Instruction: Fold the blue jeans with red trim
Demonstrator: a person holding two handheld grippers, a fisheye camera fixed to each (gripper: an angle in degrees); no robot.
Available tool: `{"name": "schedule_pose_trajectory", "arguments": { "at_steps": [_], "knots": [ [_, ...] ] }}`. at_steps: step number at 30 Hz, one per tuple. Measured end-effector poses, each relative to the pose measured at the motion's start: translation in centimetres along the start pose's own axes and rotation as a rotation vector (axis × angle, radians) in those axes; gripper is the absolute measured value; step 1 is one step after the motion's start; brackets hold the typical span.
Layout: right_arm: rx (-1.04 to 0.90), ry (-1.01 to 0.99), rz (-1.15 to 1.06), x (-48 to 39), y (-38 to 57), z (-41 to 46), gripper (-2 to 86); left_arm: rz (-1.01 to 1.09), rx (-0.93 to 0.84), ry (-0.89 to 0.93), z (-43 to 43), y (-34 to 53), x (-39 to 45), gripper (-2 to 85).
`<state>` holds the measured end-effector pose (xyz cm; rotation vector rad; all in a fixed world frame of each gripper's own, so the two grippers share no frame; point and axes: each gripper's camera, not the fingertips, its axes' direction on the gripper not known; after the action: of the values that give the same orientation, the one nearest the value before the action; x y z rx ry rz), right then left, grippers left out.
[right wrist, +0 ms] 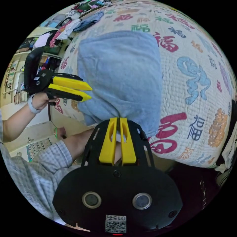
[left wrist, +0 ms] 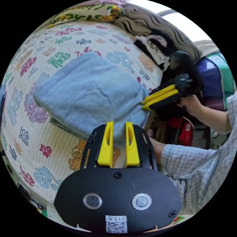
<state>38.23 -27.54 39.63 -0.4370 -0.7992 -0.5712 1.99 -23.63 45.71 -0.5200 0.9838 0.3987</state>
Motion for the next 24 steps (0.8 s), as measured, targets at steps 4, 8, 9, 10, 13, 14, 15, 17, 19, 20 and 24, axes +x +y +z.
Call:
{"name": "schedule_pose_trajectory", "arguments": {
  "at_steps": [4,8,9,10,13,14,15,17,19,20,24],
  "knots": [
    [0.042,-0.116,0.137,0.9,2.3,2.5,0.6,-0.138,-0.02,0.047,1.7,1.7,-1.9,1.4],
    [0.091,-0.13,0.121,-0.1,3.0,0.6,0.1,-0.157,-0.045,0.111,1.3,1.9,-1.6,3.1],
    [0.111,-0.124,0.112,-0.3,3.1,-0.1,0.1,-0.125,-0.01,0.146,0.3,1.4,-1.0,3.9],
    [0.164,-0.113,0.091,-0.5,3.4,-1.5,-0.1,-0.082,0.071,0.167,-1.1,0.8,-0.1,4.5],
    [0.249,-0.046,0.09,-0.3,3.2,-3.5,-0.4,-0.006,0.183,0.027,-3.4,-2.1,1.6,4.3],
    [0.249,0.0,0.103,0.0,2.8,-3.6,-0.4,0.015,0.185,-0.005,-3.5,-2.8,1.8,3.3],
    [0.238,0.02,0.116,0.2,2.6,-3.4,-0.5,0.065,0.157,-0.051,-3.3,-4.3,2.1,1.3],
    [0.149,0.045,0.138,1.0,2.2,-1.8,-0.5,0.116,0.091,-0.145,-2.4,-6.2,2.2,0.4],
    [0.113,0.031,0.161,1.5,3.0,-0.3,-0.5,0.196,-0.069,-0.486,-0.1,-7.6,2.2,-0.2],
    [0.116,0.017,0.176,1.6,3.9,0.3,-0.6,0.219,-0.089,-0.529,0.4,-7.7,2.1,-0.3],
    [0.099,-0.094,0.269,3.0,6.0,1.0,-0.5,0.229,-0.154,-0.523,2.2,-7.9,1.0,-0.4]
  ]
}}
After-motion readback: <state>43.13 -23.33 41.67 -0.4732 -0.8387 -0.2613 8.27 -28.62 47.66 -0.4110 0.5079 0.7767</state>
